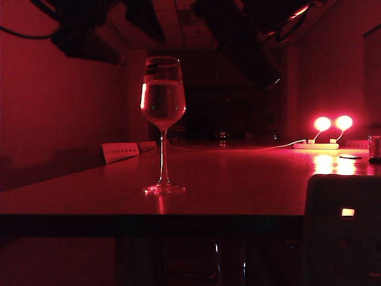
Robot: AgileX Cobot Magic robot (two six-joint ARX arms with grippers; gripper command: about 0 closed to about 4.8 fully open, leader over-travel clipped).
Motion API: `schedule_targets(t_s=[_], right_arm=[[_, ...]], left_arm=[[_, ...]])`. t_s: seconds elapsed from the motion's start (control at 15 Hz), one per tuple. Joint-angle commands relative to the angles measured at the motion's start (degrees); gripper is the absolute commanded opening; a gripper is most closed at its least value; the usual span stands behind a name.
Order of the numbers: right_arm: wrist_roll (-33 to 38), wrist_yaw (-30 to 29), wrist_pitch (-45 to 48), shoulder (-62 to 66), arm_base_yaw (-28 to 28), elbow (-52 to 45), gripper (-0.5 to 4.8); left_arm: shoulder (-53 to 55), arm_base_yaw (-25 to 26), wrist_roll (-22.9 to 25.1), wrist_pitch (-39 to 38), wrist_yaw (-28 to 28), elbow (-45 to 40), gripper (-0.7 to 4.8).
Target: Pick up the black thermos cup, pour some water from it into the stemmed glass, and then put the thermos cup back on the table.
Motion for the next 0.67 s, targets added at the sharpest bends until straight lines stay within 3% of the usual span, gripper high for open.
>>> schedule_targets(t_s=[0.07, 0.53, 0.67], right_arm=[[-7.9, -1.0, 1.5, -0.2, 0.0, 0.9, 1.88], [-22.1, -1.5, 3.1, 0.7, 2.1, 1.7, 1.87], [-22.7, -1.6, 3.1, 1.6, 2.1, 1.7, 1.86]], left_arm=[[-0.2, 0.0, 2.7, -3.0, -2.1, 0.5, 4.79], [3.5, 0.0, 4.9, -5.3, -4.2, 2.4, 4.79], [6.1, 0.0, 5.2, -5.4, -4.3, 4.9, 4.79]])
